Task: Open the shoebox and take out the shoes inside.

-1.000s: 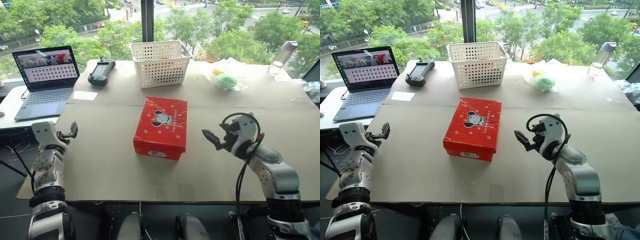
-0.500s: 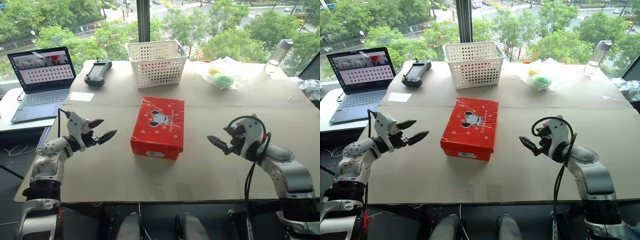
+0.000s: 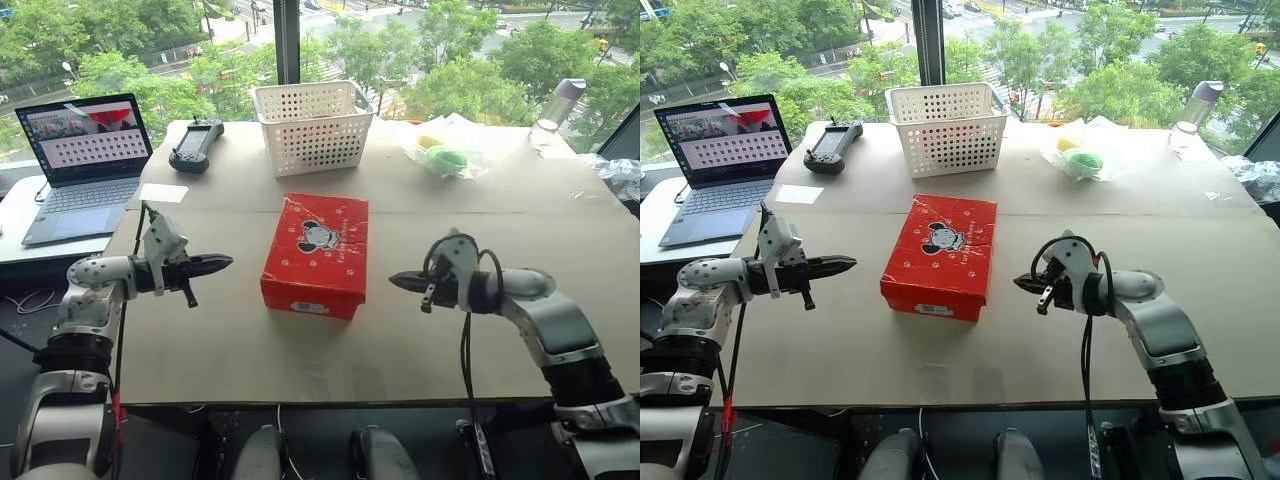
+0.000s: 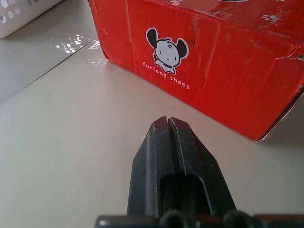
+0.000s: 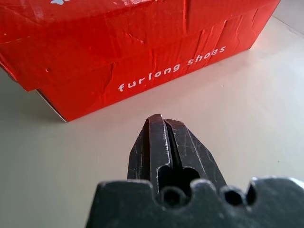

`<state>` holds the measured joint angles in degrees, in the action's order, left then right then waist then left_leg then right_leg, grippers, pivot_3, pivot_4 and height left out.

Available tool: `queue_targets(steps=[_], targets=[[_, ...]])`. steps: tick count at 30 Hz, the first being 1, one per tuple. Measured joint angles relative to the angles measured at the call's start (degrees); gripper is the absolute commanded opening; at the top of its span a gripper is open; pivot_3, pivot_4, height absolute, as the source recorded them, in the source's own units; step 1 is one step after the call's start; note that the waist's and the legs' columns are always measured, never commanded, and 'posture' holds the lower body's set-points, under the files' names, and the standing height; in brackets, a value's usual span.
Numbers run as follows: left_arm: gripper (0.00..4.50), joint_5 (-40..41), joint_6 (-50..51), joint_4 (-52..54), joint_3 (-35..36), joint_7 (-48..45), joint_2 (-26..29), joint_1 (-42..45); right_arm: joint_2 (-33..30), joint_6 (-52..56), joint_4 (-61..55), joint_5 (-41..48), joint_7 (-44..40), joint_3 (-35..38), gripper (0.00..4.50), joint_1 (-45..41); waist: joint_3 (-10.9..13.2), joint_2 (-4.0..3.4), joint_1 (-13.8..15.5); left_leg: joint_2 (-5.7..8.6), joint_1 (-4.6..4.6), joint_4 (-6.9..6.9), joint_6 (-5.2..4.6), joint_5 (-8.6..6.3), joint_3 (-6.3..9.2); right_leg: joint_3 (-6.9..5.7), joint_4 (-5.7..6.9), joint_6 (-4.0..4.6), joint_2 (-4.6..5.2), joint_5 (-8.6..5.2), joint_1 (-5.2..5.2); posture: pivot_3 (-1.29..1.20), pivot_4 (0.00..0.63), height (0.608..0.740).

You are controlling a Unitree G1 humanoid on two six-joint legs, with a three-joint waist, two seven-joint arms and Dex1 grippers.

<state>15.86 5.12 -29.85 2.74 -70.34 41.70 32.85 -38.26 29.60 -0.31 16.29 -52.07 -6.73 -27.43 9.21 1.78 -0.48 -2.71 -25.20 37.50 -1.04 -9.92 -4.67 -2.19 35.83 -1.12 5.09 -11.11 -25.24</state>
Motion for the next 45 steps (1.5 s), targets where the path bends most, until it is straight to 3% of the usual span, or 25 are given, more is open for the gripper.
queue_targets(steps=[6, 9, 22, 34, 45], targets=[[0.0, -4.77, -2.74, -1.92, -5.23, 2.11, -6.05, 2.44, 7.52, -3.13, 6.59, -4.35, 1.51, -4.94, 0.04, -4.64, 0.0, 0.0, -0.11, 0.0, -0.03, 0.24, 0.0, 0.0, 0.0, 0.0, 0.16, -0.02, -0.03, 0.0, 0.01, 0.0, 0.15, 0.733], [0.0, -7.63, -5.35, -4.62, -7.53, 3.17, -8.36, 3.98, 8.25, -4.29, 8.93, -5.57, 1.47, -5.67, 0.04, -5.88, 0.0, 0.0, 0.02, 0.05, -0.08, 0.25, -0.01, -0.01, 0.0, 0.0, 0.15, 0.07, 0.01, 0.07, 0.0, 0.0, 0.15, 0.733], [0.0, -12.67, -8.88, -11.75, -12.67, 4.97, -21.6, 12.24, 2.25, -5.87, 14.11, -8.63, 1.36, 0.15, 0.04, -6.84, 0.02, 0.01, 1.2, 0.15, -0.17, 0.31, -0.03, -0.02, 0.08, 0.0, 0.14, 0.02, 0.04, 0.08, 0.01, 0.0, 0.15, 0.733], [0.0, -15.04, -12.45, -18.2, -13.09, 4.21, -24.62, 16.38, 0.67, -5.69, 11.67, -8.62, 0.84, 2.32, 0.04, -2.63, 0.03, 0.01, 1.02, 0.15, -0.17, 0.35, -0.04, -0.02, 0.09, 0.0, 0.14, -0.07, 0.05, 0.05, 0.02, 0.0, 0.15, 0.733], [0.0, -14.07, -4.96, 1.91, -13.47, 1.65, -21.91, 4.56, -0.71, -1.96, 2.12, -8.07, -0.09, 3.53, 0.04, 1.95, 0.03, 0.0, 0.68, 0.09, -0.12, 0.36, -0.08, -0.05, 0.1, 0.01, 0.18, -0.05, 0.02, 0.02, 0.02, 0.0, 0.15, 0.733]])
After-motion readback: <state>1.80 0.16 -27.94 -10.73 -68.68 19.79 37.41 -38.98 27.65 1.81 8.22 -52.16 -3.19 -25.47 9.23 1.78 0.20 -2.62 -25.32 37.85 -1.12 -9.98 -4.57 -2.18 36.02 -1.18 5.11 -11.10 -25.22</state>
